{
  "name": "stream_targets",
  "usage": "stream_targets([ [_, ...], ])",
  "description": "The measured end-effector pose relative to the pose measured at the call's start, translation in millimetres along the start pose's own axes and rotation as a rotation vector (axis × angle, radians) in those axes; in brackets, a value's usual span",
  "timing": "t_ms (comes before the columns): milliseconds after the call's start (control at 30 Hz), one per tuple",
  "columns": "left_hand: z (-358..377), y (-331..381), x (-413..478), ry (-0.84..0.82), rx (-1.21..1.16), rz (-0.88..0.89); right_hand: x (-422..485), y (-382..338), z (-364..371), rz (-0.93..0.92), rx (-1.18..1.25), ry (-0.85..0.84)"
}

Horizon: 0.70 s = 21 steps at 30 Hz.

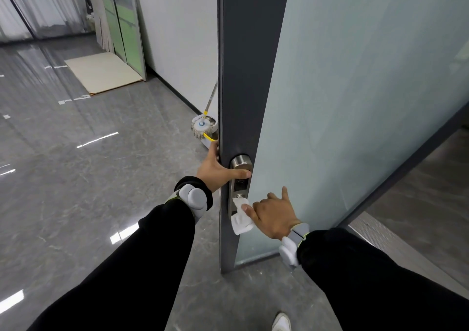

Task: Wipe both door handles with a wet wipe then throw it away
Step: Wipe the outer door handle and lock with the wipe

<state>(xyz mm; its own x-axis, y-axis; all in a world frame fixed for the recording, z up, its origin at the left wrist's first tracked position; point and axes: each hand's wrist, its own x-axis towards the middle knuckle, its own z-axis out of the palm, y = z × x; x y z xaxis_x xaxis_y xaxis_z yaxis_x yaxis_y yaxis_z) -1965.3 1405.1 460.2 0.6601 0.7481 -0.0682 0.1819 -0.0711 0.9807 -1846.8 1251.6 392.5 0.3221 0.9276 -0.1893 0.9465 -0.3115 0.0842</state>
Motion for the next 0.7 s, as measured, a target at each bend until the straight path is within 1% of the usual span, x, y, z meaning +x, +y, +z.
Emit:
stream_targets([
  [133, -0.1, 0.5, 0.9, 0.004, 0.0, -0.005, 7.9, -18.2, -12.1, 0.021, -0.004, -0.067],
  [233, -0.8, 0.2, 2.1, -0.002, -0.004, 0.003, 13.9, -24.9, -14.8, 0.068, 0.036, -0.082],
  [333, -1.6, -2.2, 3.2, 0.003, -0.013, 0.001, 20.6, -31.3, -13.0, 0.158, 0.077, -0.054],
  [433, -1.0, -2.3, 1.6, 0.0, -0.008, 0.002, 19.6, -36.6, -9.9, 0.206, 0.097, -0.033],
  [700, -0.3, -3.2, 2.6, -0.005, -0.003, -0.005, 20.6, -30.5, -7.5, 0.154, 0.109, -0.099],
])
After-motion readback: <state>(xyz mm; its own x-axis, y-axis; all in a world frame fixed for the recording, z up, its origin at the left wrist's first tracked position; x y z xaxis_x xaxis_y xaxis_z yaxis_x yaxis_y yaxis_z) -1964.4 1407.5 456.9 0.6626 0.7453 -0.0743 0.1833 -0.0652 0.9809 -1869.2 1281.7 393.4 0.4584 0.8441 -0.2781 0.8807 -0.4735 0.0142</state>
